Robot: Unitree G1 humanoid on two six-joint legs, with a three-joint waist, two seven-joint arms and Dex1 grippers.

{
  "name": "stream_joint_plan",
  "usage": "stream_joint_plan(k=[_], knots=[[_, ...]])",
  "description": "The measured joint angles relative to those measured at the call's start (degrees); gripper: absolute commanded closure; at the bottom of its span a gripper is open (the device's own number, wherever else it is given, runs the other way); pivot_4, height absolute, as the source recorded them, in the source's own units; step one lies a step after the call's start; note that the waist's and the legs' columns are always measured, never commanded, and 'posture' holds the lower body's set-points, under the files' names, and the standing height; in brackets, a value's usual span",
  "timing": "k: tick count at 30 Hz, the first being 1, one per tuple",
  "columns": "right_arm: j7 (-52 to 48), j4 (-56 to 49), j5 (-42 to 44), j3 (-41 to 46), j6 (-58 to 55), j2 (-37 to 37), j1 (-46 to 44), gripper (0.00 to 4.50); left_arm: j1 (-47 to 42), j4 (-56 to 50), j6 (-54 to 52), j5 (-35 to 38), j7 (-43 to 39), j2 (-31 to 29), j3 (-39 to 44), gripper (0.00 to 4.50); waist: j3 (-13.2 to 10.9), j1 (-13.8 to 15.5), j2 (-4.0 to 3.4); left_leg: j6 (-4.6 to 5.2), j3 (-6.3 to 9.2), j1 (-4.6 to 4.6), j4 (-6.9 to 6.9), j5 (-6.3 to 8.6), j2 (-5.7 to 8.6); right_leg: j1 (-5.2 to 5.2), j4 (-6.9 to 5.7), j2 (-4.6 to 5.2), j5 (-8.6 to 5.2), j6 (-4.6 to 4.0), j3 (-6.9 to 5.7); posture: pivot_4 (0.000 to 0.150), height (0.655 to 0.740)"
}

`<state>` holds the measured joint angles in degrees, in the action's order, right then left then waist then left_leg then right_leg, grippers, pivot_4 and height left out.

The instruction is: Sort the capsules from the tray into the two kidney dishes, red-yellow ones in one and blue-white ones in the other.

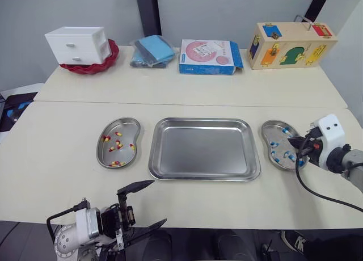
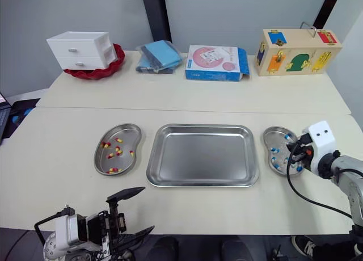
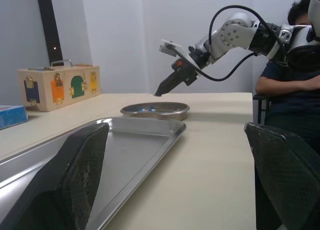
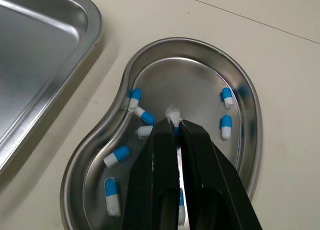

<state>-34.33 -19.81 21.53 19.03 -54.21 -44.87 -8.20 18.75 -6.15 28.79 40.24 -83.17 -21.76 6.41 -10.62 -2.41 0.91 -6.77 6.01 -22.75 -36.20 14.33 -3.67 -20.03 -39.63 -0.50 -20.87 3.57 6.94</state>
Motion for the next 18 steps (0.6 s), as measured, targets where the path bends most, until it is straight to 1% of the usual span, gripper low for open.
stream_joint_plan(k=[3, 5, 7, 14, 18], knots=[[0.7, 0.0, 0.0, 0.0, 0.0, 0.0, 0.0, 4.47, -0.6, 0.0, -0.3, 0.0, 0.0, 0.0, 0.0, 0.0, 0.0, 0.1, 0.0, 0.0, 0.0, -0.01, -0.01, 0.0, 0.01, 0.01, 0.0, 0.0, 0.0, 0.0, 0.0, 0.15, 0.74], [1.0, 0.0, 0.0, -0.1, 0.0, 0.0, 0.0, 3.91, -0.6, 0.0, -0.7, 0.0, 0.0, 0.0, 0.0, 0.0, 0.0, 0.1, 0.0, 0.0, 0.0, -0.01, -0.02, 0.0, 0.0, 0.01, 0.0, 0.01, 0.0, 0.0, 0.0, 0.15, 0.74], [1.5, 0.0, 0.0, -0.1, 0.0, 0.1, 0.0, 3.54, -0.7, 0.0, -0.8, 0.0, 0.0, 0.0, 0.0, 0.0, 0.0, 0.1, 0.0, 0.0, 0.01, -0.01, -0.02, 0.0, 0.0, 0.01, 0.0, 0.0, 0.0, 0.0, -0.01, 0.15, 0.74], [1.9, 0.0, 0.0, -0.1, 0.1, 0.1, 0.0, 1.85, -0.9, 0.0, -1.0, -0.2, 0.5, 0.0, 0.0, 0.0, 0.0, 0.1, 0.0, 0.0, 0.01, -0.01, -0.02, 0.0, 0.0, 0.01, 0.0, 0.0, 0.0, 0.0, -0.01, 0.15, 0.74], [1.9, 0.0, 0.0, -0.1, 0.2, 0.1, 0.0, 0.77, -0.9, 0.0, -1.2, -0.3, 1.2, 0.0, 0.0, 0.0, 0.0, 0.1, -0.01, 0.0, 0.01, -0.01, -0.02, 0.0, 0.0, 0.01, 0.0, 0.0, 0.0, 0.0, -0.01, 0.15, 0.74]])
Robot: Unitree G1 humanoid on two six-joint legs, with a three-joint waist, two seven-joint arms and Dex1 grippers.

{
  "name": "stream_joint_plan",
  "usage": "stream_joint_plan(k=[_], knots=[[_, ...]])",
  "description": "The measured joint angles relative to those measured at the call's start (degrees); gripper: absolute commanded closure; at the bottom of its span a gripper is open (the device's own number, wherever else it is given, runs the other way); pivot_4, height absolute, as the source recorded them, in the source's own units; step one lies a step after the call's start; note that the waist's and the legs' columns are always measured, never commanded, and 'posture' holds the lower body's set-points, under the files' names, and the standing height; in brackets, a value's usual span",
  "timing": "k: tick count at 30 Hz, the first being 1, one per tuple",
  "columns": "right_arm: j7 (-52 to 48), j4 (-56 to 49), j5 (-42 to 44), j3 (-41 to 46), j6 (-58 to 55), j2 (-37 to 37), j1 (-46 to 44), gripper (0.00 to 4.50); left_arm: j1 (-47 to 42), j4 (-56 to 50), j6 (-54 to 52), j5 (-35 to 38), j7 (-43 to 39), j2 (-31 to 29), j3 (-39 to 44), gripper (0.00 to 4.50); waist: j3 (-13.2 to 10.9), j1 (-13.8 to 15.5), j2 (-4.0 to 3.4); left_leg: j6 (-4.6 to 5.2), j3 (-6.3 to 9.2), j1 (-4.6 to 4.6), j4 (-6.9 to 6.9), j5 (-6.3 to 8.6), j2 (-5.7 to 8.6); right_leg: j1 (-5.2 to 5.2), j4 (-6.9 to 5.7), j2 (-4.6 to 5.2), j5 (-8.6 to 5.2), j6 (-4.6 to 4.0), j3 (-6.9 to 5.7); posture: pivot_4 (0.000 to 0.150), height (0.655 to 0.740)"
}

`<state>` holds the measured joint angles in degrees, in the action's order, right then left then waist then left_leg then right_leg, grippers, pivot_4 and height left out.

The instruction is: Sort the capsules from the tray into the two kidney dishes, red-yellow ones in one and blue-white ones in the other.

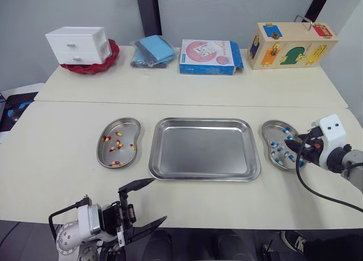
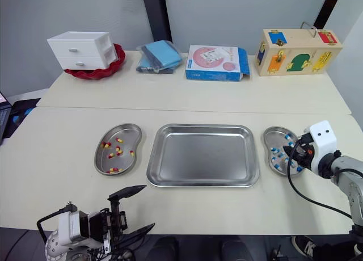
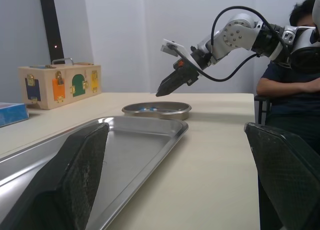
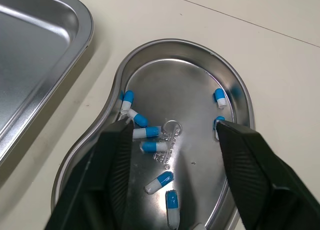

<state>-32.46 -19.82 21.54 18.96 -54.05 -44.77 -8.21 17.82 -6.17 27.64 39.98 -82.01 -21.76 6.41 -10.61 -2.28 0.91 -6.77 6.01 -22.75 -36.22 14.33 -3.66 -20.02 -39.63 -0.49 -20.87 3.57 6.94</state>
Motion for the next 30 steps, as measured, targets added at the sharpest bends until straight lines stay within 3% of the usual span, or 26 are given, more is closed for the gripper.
stream_joint_plan(k=[2, 8, 13, 18, 23, 26, 30], knots=[[-0.1, 0.0, 0.0, 0.0, 0.3, 0.0, 0.1, 0.11, 0.0, -0.1, -0.1, -0.3, 0.5, 0.0, 0.0, 0.0, 0.0, 0.0, 0.0, 0.0, 0.0, 0.0, 0.0, 0.0, 0.0, 0.0, 0.0, 0.0, 0.0, 0.0, 0.0, 0.15, 0.74], [-5.3, 0.0, 0.3, 1.4, 6.8, -1.5, 5.4, 0.05, -0.9, -1.0, -3.3, -2.2, 6.8, -1.7, 1.4, 0.0, 0.0, 0.3, 0.0, 0.0, 0.01, -0.01, -0.01, 0.0, 0.01, 0.0, 0.0, 0.0, 0.0, 0.0, -0.01, 0.15, 0.74], [-22.2, 7.2, 0.6, 10.1, 26.4, -6.0, 16.3, 0.05, 0.2, -6.6, -17.9, -3.0, 21.4, -13.2, 11.7, 0.0, 0.0, 0.6, 0.04, 0.01, 0.11, 0.18, -0.04, 0.0, 0.01, 0.34, 0.11, 0.02, -0.01, 0.01, -0.11, 0.15, 0.74], [-33.4, 20.8, -0.2, 12.0, 37.2, -11.1, 19.9, 0.05, 3.0, -6.3, -30.8, -1.7, 28.3, -22.1, 23.6, 0.0, -0.1, -0.2, 0.07, 0.01, -0.08, 0.83, 0.13, 0.01, -0.02, 0.77, 0.17, 0.02, -0.03, 0.0, 0.06, 0.15, 0.74], [-39.1, 28.9, -1.3, 11.5, 41.5, -15.1, 19.6, 0.05, 4.1, 1.6, -38.5, -3.1, 27.8, -31.5, 31.7, 0.0, -0.2, -1.0, 0.03, 0.01, -0.16, 0.87, 0.17, 0.01, -0.02, 0.76, 0.19, 0.0, -0.07, -0.03, 0.11, 0.15, 0.74], [-41.5, 32.2, -2.4, 10.2, 43.4, -17.4, 17.8, 0.05, 5.3, 12.2, -41.2, -8.0, 22.6, -40.1, 33.0, 0.0, -0.2, -1.4, -0.03, 0.01, -0.26, 0.87, 0.23, 0.01, -0.02, 0.69, 0.22, 0.0, -0.07, -0.02, 0.17, 0.15, 0.74], [-42.3, 33.6, -2.9, 8.6, 44.9, -17.7, 16.5, 0.05, 4.7, 18.8, -43.4, -11.4, 19.4, -42.9, 33.0, 0.0, -0.3, -1.5, -0.1, 0.0, -0.29, 0.83, 0.26, 0.02, -0.03, 0.66, 0.25, 0.02, -0.07, -0.02, 0.18, 0.15, 0.74]])
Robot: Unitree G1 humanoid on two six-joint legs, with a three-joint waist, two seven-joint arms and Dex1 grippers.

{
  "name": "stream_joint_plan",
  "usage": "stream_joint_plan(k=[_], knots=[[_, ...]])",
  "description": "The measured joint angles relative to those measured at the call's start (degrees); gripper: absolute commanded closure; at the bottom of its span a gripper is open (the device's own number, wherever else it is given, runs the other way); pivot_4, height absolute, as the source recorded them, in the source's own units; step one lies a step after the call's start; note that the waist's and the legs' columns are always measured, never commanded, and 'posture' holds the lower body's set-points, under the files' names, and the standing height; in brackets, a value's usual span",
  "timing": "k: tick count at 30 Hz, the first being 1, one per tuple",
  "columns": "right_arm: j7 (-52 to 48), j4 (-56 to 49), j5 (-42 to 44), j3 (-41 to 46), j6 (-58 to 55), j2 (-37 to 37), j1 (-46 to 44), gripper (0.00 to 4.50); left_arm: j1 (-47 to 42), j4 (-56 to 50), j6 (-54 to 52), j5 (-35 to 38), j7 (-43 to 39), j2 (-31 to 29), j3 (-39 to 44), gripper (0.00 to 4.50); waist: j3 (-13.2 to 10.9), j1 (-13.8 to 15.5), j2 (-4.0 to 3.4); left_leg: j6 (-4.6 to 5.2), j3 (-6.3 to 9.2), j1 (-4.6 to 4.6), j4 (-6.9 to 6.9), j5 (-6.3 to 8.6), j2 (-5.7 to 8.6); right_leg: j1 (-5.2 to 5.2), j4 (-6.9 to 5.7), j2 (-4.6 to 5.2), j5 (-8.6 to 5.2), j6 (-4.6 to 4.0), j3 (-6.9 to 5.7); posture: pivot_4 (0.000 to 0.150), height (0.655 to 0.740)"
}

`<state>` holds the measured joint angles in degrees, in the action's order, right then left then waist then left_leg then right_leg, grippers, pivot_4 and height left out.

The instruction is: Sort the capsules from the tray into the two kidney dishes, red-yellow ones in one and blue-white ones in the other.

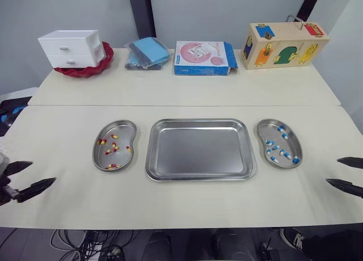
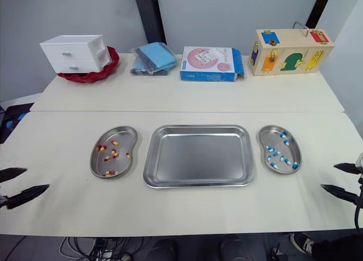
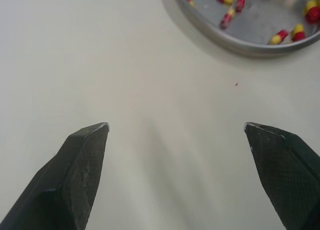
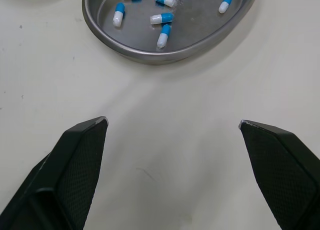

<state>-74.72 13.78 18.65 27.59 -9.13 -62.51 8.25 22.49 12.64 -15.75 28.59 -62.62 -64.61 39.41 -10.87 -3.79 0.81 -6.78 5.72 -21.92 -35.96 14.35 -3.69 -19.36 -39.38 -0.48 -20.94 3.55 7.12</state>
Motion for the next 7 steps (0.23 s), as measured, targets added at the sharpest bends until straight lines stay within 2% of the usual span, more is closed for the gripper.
stream_joint_plan(k=[7], knots=[[1.0, 0.2, -0.7, -0.9, 1.1, 0.1, -1.1, 0.05, -4.6, 2.9, 1.5, -6.4, 3.2, 0.3, -0.8, 0.0, 0.0, 0.3, -0.02, 0.0, 0.01, -0.02, -0.01, 0.0, -0.01, -0.01, -0.02, 0.01, 0.0, 0.0, -0.01, 0.15, 0.74]])
